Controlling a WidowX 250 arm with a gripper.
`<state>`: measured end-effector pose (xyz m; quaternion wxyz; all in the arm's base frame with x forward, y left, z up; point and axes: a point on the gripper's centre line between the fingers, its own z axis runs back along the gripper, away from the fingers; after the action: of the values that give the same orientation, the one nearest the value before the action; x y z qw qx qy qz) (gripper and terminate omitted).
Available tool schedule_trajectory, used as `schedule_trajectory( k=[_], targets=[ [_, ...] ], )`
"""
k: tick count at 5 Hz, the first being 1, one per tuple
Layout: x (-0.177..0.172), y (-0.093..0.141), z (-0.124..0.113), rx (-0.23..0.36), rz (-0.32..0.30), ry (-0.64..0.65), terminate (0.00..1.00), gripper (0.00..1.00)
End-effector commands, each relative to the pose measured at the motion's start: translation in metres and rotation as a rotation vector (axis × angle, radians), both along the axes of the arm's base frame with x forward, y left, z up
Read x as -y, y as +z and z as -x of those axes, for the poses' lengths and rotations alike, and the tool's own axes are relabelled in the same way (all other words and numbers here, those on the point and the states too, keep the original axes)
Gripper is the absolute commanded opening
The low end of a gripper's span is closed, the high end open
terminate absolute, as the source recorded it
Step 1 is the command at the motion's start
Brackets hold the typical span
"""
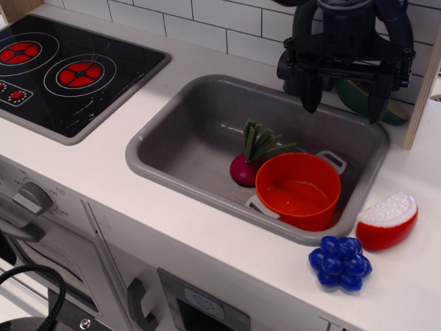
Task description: Put beet in pot sink
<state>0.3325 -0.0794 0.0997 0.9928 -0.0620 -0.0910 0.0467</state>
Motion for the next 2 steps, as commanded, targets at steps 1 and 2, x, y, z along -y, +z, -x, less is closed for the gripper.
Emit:
schedule_trajectory(
  k=[1, 2],
  targets=[
    [0.0, 0.0, 0.0, 0.0, 0.0, 0.0, 0.0, 1.0],
    [-0.018, -0.001, 0.003, 0.039, -0.021, 0.05, 0.0, 1.0]
  ],
)
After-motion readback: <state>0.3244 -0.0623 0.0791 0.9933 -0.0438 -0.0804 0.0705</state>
